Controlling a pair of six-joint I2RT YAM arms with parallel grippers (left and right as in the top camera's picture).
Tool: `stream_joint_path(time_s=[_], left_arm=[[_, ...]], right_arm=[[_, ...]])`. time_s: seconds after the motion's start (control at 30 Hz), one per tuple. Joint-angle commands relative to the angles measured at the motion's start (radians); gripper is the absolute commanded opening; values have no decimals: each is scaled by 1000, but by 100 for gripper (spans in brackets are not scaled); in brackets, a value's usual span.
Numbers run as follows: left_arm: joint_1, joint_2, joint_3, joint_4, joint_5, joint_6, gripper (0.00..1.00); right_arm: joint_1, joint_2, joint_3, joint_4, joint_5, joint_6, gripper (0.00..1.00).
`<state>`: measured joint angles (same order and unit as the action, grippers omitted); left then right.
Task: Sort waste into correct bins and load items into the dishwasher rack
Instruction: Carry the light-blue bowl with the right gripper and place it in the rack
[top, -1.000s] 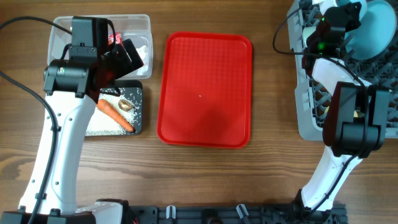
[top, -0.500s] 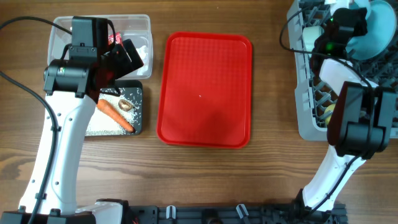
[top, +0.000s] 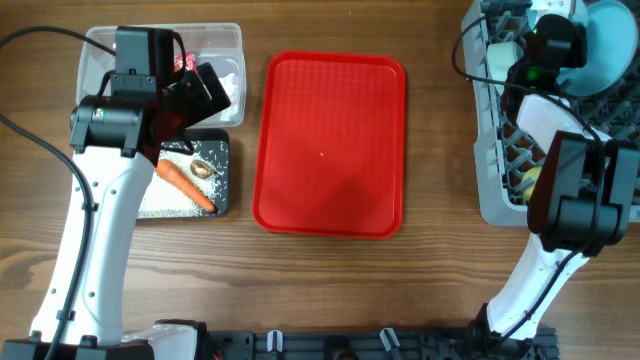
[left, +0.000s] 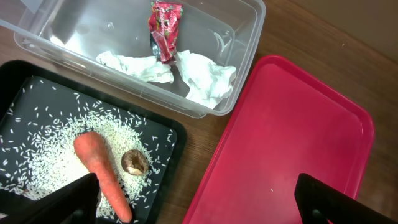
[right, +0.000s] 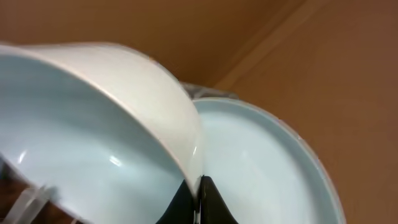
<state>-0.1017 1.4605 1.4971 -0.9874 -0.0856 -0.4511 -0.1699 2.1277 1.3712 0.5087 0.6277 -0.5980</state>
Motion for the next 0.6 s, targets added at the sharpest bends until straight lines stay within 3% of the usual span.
stream_joint_path(time_s=[0.0,0.2,0.57], left_arm=[[6,2,3,2,-17,1,100],[6,2,3,2,-17,1,100],[6,2,3,2,-17,1,100]], right_arm=[[27,27,10,-47,-31,24,16],[75,25,10,-36,-19,24,39],[110,-35,10,-24,42,26,48]])
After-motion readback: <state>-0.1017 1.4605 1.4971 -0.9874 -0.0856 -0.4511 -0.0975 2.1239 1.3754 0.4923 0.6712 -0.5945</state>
